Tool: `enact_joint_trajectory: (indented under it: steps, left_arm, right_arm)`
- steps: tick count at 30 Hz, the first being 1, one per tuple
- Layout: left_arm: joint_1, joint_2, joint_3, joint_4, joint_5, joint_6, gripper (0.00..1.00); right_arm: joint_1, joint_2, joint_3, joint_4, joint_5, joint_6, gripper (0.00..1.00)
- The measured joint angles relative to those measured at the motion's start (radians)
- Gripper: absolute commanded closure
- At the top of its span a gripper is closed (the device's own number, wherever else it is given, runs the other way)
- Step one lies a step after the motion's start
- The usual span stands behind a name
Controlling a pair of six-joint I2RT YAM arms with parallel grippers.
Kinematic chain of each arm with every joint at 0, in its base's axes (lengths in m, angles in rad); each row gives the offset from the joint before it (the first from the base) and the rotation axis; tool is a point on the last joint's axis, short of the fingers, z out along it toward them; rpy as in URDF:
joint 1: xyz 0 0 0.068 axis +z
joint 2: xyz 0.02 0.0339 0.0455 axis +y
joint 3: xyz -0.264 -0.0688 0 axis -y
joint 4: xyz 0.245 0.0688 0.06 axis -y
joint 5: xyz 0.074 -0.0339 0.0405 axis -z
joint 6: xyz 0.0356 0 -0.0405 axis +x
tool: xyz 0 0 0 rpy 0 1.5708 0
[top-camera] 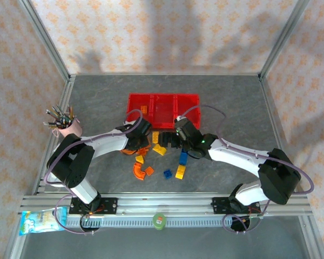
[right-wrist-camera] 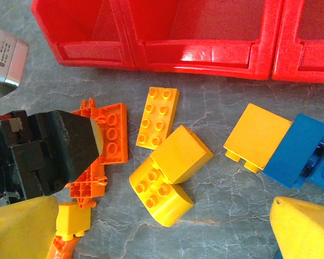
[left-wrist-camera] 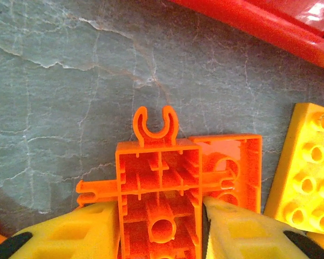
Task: Sort the legos into containers by color
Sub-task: Pick up the lego from the center of the table.
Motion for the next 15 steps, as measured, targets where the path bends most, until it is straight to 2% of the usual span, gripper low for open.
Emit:
enact_joint_trajectory:
  steps: [15]
  left_arm:
    - [0.0,-0.002,0.009,-0.017,-0.001,0.023,0.63]
  right_arm:
    - [-0.002,0.0,0.0,0.0,0.0,0.0,0.0]
